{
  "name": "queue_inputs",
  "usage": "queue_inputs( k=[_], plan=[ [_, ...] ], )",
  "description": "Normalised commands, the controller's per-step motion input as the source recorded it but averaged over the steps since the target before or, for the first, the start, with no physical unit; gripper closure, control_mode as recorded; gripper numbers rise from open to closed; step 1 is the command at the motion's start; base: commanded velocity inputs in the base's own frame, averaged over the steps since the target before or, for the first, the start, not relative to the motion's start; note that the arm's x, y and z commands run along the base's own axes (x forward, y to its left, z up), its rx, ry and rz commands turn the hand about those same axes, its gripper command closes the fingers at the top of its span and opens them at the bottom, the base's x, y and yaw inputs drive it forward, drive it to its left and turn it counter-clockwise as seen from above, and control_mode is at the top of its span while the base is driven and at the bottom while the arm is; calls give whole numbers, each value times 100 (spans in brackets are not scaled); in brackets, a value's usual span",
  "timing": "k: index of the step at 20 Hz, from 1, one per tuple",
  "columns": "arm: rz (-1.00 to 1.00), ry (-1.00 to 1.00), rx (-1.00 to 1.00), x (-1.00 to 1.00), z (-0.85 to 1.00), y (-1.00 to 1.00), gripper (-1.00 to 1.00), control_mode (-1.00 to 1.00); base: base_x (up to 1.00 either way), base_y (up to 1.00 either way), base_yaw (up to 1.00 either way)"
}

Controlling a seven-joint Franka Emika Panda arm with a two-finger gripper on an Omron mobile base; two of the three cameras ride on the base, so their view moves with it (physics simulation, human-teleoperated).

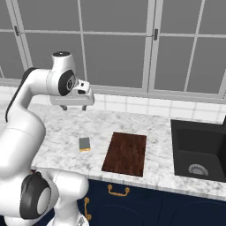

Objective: Pick up the sponge from the counter and clean the cutting board by briefly scrubbing or pressing down on the cutting board. Once finished, release the sponge.

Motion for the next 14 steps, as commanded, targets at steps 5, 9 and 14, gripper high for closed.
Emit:
queue_inputs(
  k=[5, 9, 14],
  plan=[
    [7, -1, 0, 1, -20, 0, -100, -100, 0, 0, 0],
    [3, -5, 0, 19, -20, 1, -100, -100, 0, 0, 0],
    [0, 0, 0, 36, -13, 2, -100, -100, 0, 0, 0]
  ],
)
